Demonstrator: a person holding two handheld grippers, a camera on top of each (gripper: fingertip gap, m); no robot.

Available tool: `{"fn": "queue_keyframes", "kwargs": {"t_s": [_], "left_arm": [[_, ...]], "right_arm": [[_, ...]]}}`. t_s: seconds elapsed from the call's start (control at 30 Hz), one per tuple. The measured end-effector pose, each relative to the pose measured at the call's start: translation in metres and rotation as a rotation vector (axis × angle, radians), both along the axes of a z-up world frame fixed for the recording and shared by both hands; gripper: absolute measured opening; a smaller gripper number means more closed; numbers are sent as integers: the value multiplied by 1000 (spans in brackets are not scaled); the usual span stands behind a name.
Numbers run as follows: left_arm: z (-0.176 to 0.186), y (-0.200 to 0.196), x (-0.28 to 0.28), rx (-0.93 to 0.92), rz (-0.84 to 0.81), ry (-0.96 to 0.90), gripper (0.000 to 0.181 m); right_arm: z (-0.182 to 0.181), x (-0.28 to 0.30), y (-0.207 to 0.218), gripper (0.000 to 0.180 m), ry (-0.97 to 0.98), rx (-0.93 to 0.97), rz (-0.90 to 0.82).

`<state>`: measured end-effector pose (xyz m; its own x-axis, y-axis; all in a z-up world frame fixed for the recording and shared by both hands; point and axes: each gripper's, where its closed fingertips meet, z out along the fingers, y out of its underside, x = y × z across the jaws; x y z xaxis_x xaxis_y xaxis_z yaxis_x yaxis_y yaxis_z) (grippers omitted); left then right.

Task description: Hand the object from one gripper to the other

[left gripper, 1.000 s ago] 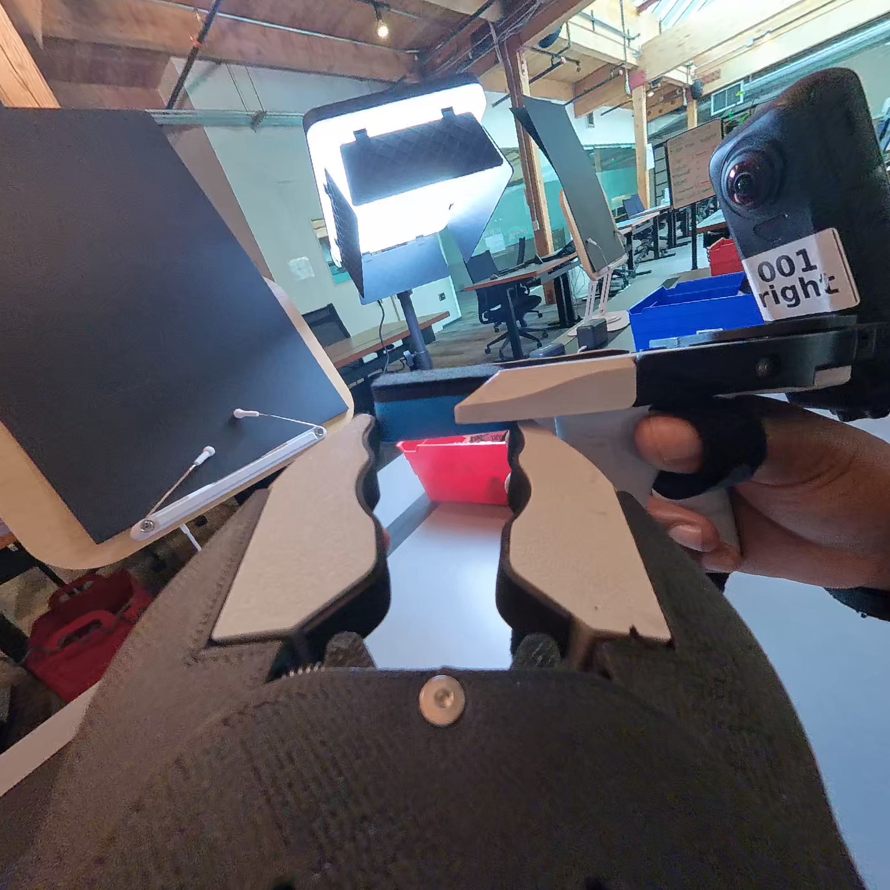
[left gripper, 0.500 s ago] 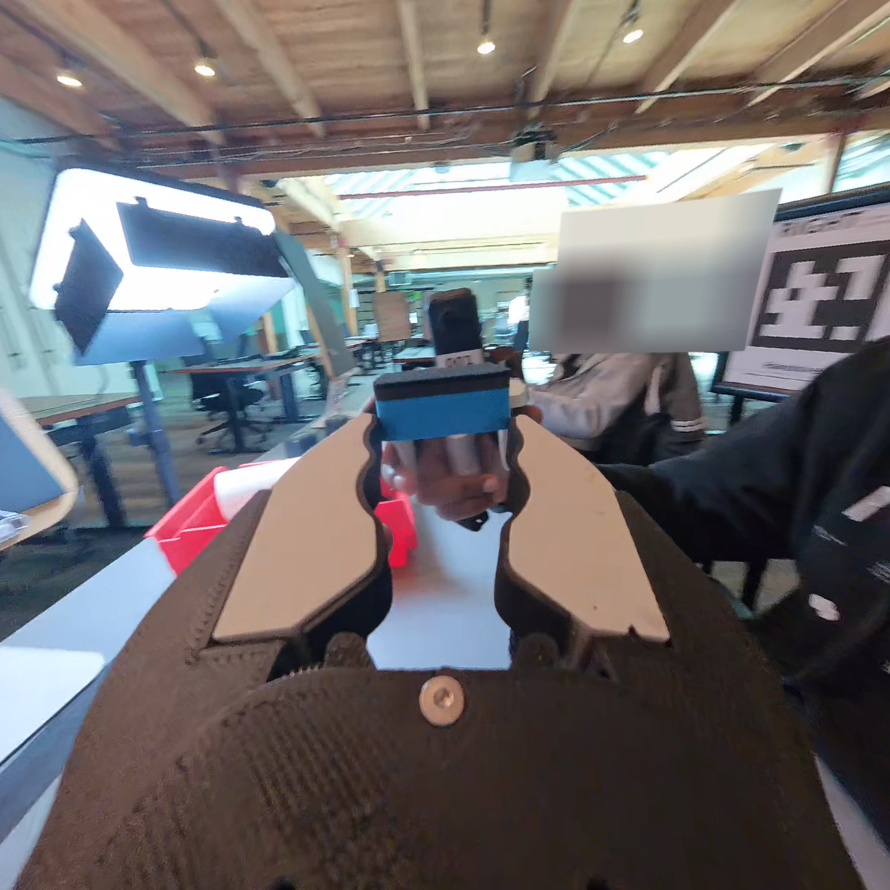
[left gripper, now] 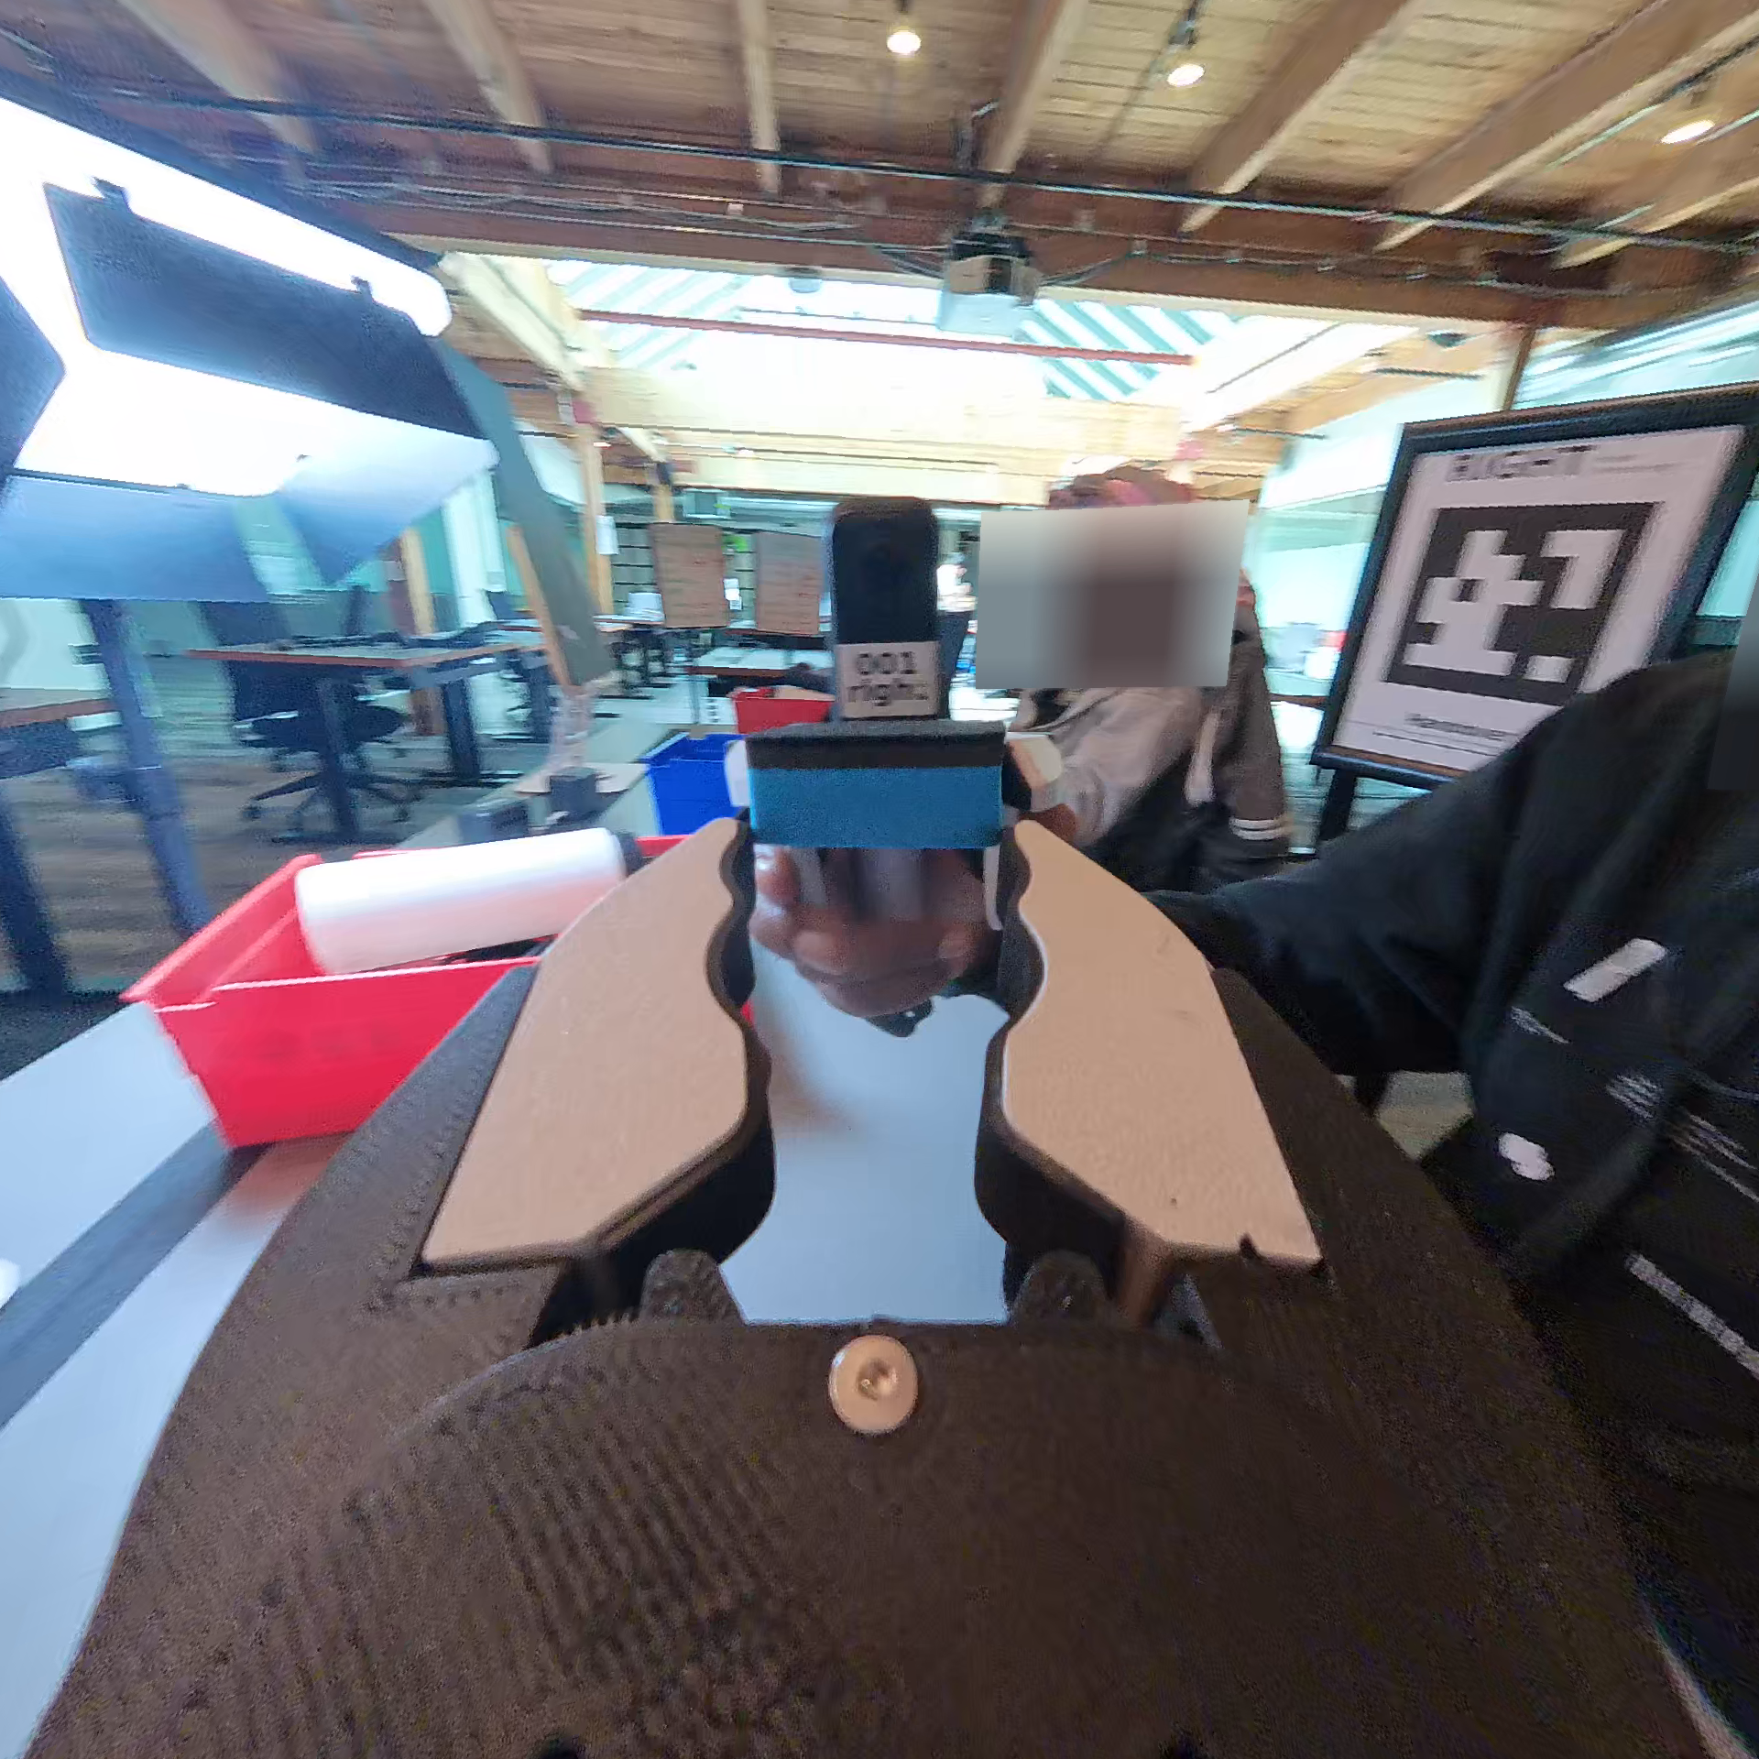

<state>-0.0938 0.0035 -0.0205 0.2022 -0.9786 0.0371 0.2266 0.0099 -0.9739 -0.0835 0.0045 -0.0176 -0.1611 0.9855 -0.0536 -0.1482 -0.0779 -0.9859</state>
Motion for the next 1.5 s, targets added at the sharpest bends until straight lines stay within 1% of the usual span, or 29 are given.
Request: {"fn": "queue_keyframes", "kwargs": {"t_s": [0.13,0.23,0.33,0.47,0.57,0.7,0.83,0.93,1.0,1.07,1.13,1.2,1.27,1.4,1.43,1.5], "left_arm": [[1,19,-3,22,187,64,50],[-1,31,-2,98,365,158,53],[2,34,3,183,485,212,54],[3,35,8,248,565,239,55],[3,37,9,270,609,256,57],[1,41,12,304,691,250,61],[1,44,9,345,779,213,57],[3,42,8,337,747,185,56],[7,38,6,302,675,136,56],[16,30,2,250,554,57,56],[23,14,2,210,376,-18,56],[29,-2,2,172,210,-80,56],[31,-11,2,155,114,-111,55],[23,-18,11,137,30,-88,56],[21,-19,13,136,21,-81,56],[19,-18,15,130,23,-76,56]], "right_arm": [[9,5,19,55,64,-14,-125],[11,6,31,55,79,0,-235],[10,3,35,55,87,-28,-284],[4,-5,33,55,69,-66,-297],[2,-6,40,55,76,-107,-355],[-1,-8,42,55,83,-172,-385],[-1,-10,40,55,91,-198,-416],[1,-10,38,56,69,-162,-432],[7,-9,31,56,62,-120,-376],[14,-8,17,65,46,-98,-241],[19,-2,7,70,31,-94,-124],[24,5,3,70,44,-83,-63],[25,10,-1,69,40,-80,-16],[18,4,-12,71,1,-93,55],[15,1,-14,68,-15,-90,60],[10,-2,-17,55,-27,-67,53]]}}
